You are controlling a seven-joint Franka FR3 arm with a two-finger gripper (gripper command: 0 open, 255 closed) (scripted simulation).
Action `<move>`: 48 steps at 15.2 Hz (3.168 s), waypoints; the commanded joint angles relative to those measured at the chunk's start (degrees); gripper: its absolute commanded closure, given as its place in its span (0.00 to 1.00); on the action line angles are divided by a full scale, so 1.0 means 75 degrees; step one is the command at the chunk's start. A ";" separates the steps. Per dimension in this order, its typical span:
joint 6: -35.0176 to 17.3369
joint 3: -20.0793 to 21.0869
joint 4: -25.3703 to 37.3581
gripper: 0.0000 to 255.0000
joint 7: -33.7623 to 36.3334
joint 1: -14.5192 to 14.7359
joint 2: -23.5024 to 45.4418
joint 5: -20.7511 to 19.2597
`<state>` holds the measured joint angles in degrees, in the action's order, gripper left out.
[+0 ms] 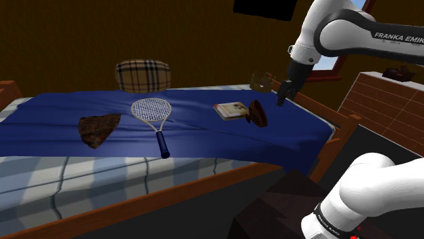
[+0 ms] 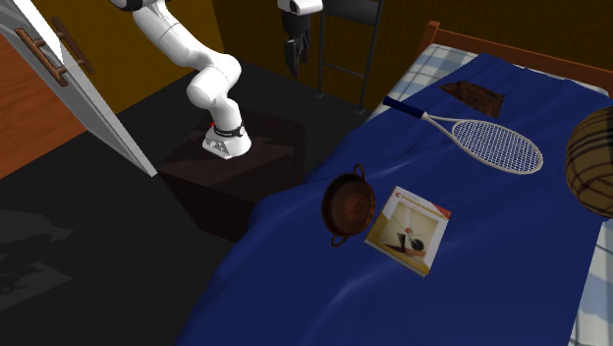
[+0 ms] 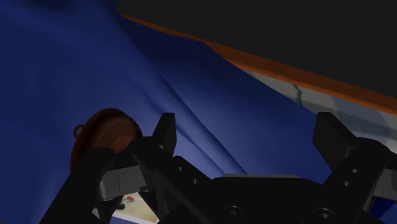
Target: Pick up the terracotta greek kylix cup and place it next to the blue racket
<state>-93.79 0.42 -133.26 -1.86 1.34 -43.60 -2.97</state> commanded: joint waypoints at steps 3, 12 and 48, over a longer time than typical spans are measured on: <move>-0.0593 -0.0258 -0.0338 0.00 -0.0328 -0.0033 0.0077 -0.0129; -0.3365 -0.1501 -0.1204 0.00 -0.1841 -0.0115 0.1186 -0.0495; -0.7637 -0.3744 -0.0156 1.00 -0.6279 0.0954 0.5783 0.2558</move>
<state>-151.07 -27.65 -134.42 -48.95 8.50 -0.23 16.21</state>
